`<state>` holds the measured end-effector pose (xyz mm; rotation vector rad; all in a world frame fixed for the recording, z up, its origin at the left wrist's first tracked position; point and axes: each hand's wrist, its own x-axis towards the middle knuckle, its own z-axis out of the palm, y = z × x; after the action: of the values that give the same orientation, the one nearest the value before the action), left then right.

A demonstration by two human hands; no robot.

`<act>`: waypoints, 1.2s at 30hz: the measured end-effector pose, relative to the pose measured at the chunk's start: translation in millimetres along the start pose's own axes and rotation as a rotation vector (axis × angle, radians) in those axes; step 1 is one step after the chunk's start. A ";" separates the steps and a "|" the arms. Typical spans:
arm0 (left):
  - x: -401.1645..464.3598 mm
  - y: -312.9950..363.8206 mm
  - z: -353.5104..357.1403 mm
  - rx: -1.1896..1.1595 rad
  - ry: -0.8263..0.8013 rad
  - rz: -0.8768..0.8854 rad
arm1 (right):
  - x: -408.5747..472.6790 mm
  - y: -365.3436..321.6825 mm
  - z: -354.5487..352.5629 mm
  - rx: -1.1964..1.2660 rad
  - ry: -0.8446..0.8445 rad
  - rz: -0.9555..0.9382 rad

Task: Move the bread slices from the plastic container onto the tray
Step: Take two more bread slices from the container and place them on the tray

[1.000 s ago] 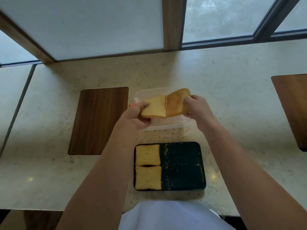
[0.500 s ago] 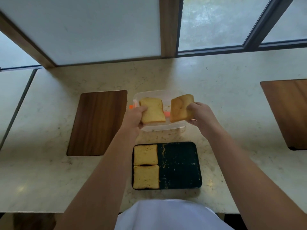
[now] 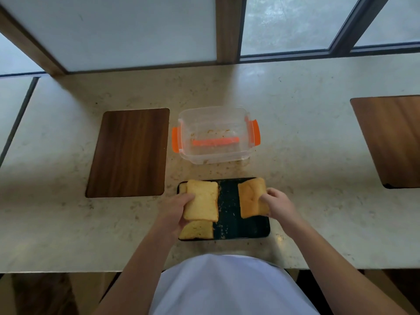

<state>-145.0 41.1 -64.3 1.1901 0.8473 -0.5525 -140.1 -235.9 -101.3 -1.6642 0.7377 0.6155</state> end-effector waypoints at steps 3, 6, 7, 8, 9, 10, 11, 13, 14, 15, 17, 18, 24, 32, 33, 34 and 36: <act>-2.7 -14.0 -8.0 0.027 0.020 -0.021 | 3.9 -3.6 -1.1 -0.181 -0.092 -0.044; -3.7 -24.3 -11.2 0.031 0.024 -0.033 | 9.7 -14.8 0.3 -0.208 -0.164 -0.002; -3.9 -26.9 -11.2 0.036 0.014 -0.036 | 11.6 -16.2 2.0 -0.129 -0.170 0.045; -3.7 -29.4 -10.9 0.042 -0.001 -0.039 | 11.5 -16.4 4.6 0.005 -0.174 0.104; -3.2 -31.7 -10.5 0.048 -0.013 -0.043 | 9.2 -15.0 8.1 0.174 -0.180 0.164; -2.4 -33.2 -10.3 0.053 -0.020 -0.047 | 5.8 -12.0 12.3 0.338 -0.187 0.212; -1.5 -34.1 -10.5 0.057 -0.021 -0.050 | 2.4 -6.7 17.2 0.457 -0.186 0.241; -0.1 -35.2 -11.8 0.056 -0.023 -0.052 | -4.3 6.5 26.1 0.497 -0.169 0.238; 0.2 -34.9 -12.5 0.048 -0.025 -0.050 | -5.6 12.4 28.2 0.422 -0.155 0.206; 0.1 -34.2 -13.5 0.040 -0.026 -0.047 | -6.2 16.9 27.9 0.328 -0.156 0.168; 0.8 -32.7 -15.7 0.026 -0.026 -0.046 | -2.2 21.0 21.0 0.141 -0.210 0.111; 1.3 -32.2 -16.7 0.024 -0.025 -0.048 | 1.3 20.0 15.5 0.049 -0.243 0.093; 1.9 -33.6 -17.7 0.057 -0.029 -0.055 | 33.1 -26.7 0.7 -0.543 -0.229 -0.085; 1.8 -33.4 -16.1 0.062 -0.046 -0.047 | 46.6 -52.1 15.4 -1.058 -0.013 -0.430; 2.6 -34.1 -16.4 0.052 -0.046 -0.051 | 42.5 -44.5 17.7 -1.095 0.015 -0.494; 3.2 -35.2 -16.8 0.040 -0.046 -0.057 | 37.3 -35.1 20.1 -1.136 0.019 -0.536; 3.6 -37.8 -16.6 0.013 -0.048 -0.074 | 27.4 -14.4 24.0 -1.228 0.001 -0.563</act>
<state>-176.3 45.8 -91.0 1.1565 0.8499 -0.6454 -111.4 -214.4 -117.0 -2.8235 -0.2594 0.6871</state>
